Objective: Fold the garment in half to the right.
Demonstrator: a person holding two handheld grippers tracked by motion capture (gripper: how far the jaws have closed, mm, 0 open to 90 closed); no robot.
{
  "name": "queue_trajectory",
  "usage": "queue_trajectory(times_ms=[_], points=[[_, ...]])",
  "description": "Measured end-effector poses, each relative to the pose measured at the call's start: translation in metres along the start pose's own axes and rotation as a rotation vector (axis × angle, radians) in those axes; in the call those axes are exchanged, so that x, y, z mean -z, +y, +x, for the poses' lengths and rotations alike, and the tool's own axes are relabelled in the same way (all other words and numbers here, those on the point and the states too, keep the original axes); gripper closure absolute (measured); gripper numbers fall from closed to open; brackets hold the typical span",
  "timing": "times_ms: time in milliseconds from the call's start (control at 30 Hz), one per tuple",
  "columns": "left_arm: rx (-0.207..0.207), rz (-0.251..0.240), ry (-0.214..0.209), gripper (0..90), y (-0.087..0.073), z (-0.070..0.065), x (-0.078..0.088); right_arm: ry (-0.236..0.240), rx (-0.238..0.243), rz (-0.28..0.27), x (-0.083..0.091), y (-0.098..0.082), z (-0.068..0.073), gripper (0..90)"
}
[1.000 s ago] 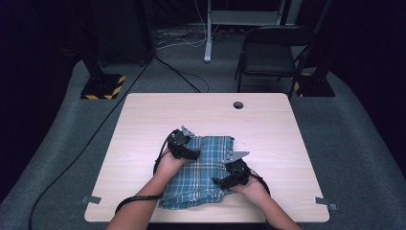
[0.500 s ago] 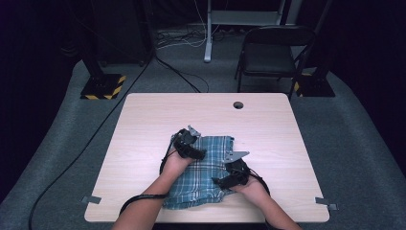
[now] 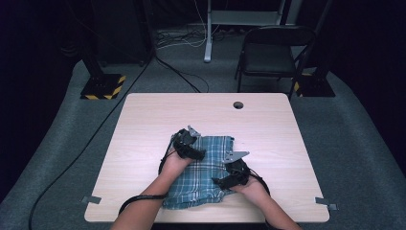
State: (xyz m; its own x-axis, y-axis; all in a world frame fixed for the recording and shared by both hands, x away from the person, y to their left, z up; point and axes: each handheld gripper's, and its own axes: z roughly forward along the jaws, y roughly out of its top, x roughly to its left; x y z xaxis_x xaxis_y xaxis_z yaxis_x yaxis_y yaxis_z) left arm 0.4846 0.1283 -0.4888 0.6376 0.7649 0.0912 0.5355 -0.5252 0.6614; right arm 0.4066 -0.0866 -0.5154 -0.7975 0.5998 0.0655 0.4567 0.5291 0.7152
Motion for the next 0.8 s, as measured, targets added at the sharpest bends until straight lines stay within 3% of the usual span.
queue_trajectory(times_ms=[233,433,667,800], points=[[-0.005,-0.029,-0.012,9.4,0.001,0.004,0.017,0.003,0.0,0.001,0.0,0.0,0.0,11.5],[-0.001,-0.032,-0.001,9.7,-0.008,0.009,0.023,0.002,0.0,0.0,0.0,0.0,0.0,11.5],[0.065,-0.008,-0.005,9.3,-0.022,0.025,0.018,0.004,-0.003,-0.002,-0.001,0.0,-0.001,11.5],[0.055,0.001,0.003,9.2,-0.026,0.023,0.012,0.005,-0.004,-0.002,-0.001,0.0,-0.001,11.5]])
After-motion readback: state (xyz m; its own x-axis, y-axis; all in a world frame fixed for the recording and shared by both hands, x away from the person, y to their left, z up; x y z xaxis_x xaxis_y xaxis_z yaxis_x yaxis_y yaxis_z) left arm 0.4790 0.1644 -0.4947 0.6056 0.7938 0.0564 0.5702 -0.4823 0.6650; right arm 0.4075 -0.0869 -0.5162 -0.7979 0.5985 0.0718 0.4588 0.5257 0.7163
